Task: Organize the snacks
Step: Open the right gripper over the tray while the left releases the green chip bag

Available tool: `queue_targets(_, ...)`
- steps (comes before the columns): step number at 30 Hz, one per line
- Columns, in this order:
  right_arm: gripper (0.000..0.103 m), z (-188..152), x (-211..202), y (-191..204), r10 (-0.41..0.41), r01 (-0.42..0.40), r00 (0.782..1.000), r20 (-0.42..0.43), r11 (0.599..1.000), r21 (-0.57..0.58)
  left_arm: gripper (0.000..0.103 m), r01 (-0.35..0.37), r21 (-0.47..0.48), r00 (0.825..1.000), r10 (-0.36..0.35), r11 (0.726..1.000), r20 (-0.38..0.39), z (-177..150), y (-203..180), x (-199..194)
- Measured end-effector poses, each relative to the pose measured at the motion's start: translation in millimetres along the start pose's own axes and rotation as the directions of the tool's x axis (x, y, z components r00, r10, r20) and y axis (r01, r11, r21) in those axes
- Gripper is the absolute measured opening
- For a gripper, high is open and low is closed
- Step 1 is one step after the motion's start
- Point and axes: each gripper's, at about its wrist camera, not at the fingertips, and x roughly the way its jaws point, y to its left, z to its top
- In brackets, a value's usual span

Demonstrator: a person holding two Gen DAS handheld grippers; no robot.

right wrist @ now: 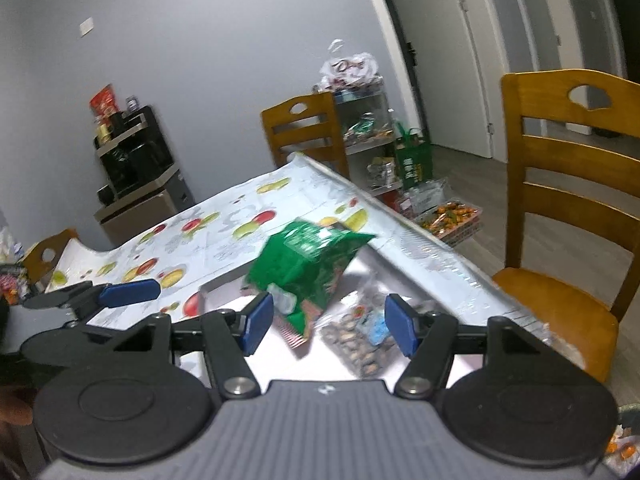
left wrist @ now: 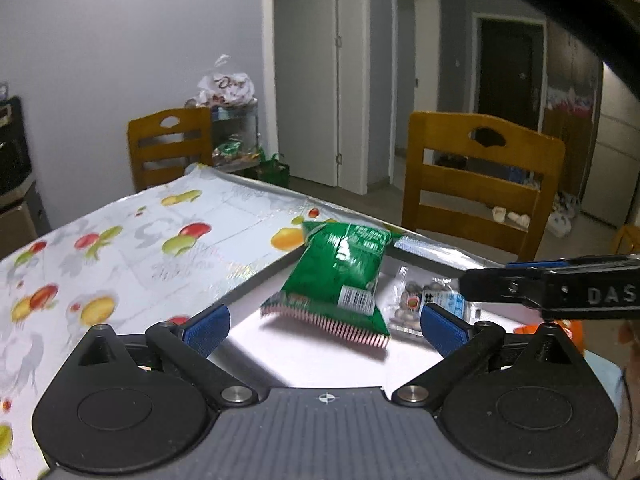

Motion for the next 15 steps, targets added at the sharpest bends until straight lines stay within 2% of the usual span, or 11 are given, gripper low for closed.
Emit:
queue_targets(9,0.063,-11,-2,38,0.06,-0.061,0.998,-0.021,0.996,-0.065,0.103,-0.056,0.006,0.998,0.056,0.998,0.01,-23,15,-45)
queue_targets(13,0.064,-15,-2,48,0.072,-0.076,0.996,-0.05,0.994,-0.076,0.103,-0.045,-0.023,0.999,0.045,0.999,0.026,-30,22,-65)
queue_targets(15,0.078,-17,-5,53,0.079,-0.084,0.995,-0.052,0.993,-0.088,0.103,-0.046,-0.024,0.998,0.047,0.999,0.038,-34,24,-73)
